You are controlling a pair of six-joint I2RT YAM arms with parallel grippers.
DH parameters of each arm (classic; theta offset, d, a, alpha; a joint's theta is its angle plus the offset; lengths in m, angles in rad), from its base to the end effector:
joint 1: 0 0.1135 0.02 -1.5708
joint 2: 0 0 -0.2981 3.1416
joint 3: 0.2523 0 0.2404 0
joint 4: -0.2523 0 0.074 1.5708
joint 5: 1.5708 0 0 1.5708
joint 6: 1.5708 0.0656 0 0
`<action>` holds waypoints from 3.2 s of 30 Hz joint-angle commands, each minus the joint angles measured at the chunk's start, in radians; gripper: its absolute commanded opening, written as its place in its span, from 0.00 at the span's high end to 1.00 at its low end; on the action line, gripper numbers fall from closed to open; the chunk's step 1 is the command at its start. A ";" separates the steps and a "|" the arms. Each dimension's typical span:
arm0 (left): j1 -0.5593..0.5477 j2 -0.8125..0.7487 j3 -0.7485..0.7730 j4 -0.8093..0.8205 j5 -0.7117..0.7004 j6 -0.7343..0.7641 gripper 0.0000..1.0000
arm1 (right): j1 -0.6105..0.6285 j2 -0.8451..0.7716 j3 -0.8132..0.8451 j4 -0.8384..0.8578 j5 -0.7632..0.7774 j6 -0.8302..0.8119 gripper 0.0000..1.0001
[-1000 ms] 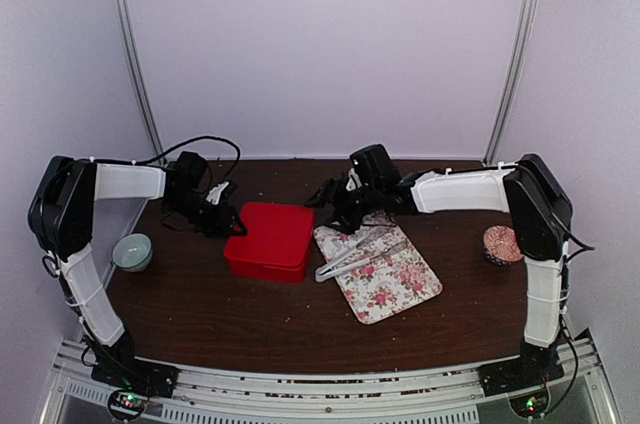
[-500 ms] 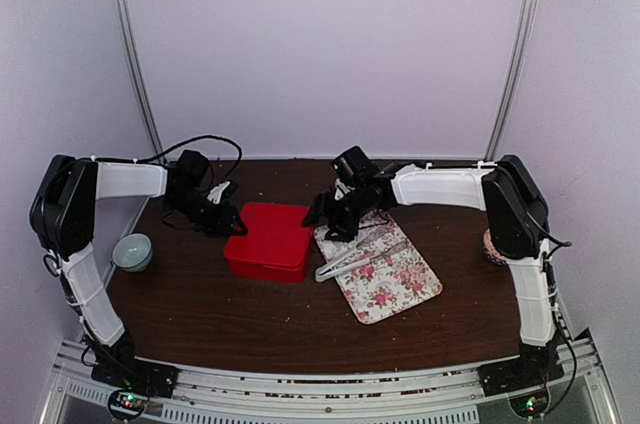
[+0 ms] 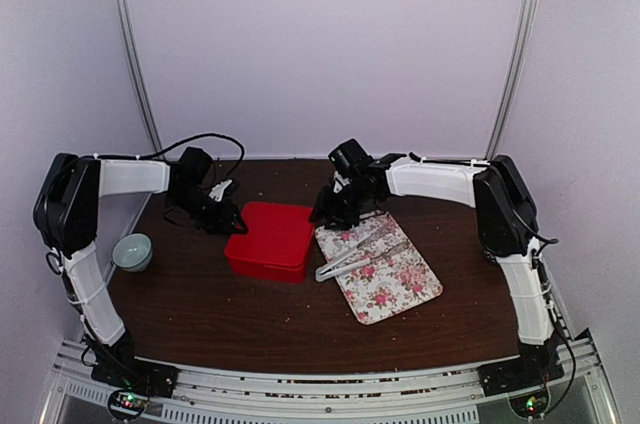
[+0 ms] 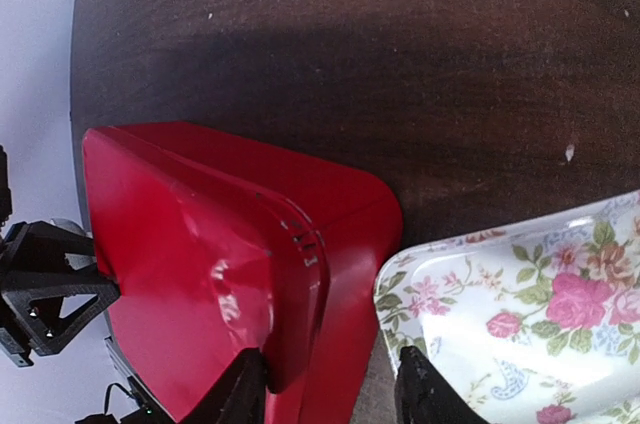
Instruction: Pack the chocolate
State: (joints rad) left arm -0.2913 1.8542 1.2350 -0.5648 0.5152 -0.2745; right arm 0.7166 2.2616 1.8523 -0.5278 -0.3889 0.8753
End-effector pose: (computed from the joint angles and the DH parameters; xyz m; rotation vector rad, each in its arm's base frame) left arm 0.3520 -0.1393 0.1921 0.1675 2.7898 -0.8587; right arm 0.3812 0.3650 0.1971 0.0415 2.7896 1.0359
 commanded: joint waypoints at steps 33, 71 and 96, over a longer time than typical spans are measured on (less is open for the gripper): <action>-0.082 0.007 0.340 -0.060 -0.312 0.168 0.71 | -0.015 0.122 0.103 -0.096 0.088 -0.049 0.75; -0.292 0.288 0.591 0.009 -0.276 0.045 0.87 | -0.055 0.066 -0.066 0.071 0.000 0.038 0.92; -0.304 0.175 0.621 -0.047 -0.315 0.091 0.92 | -0.060 0.069 -0.067 0.070 0.004 0.053 0.98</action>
State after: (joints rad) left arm -0.5861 2.0781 1.8740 -0.6296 0.2028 -0.2062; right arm 0.6735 2.2852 1.8278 -0.3832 -0.4908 0.9394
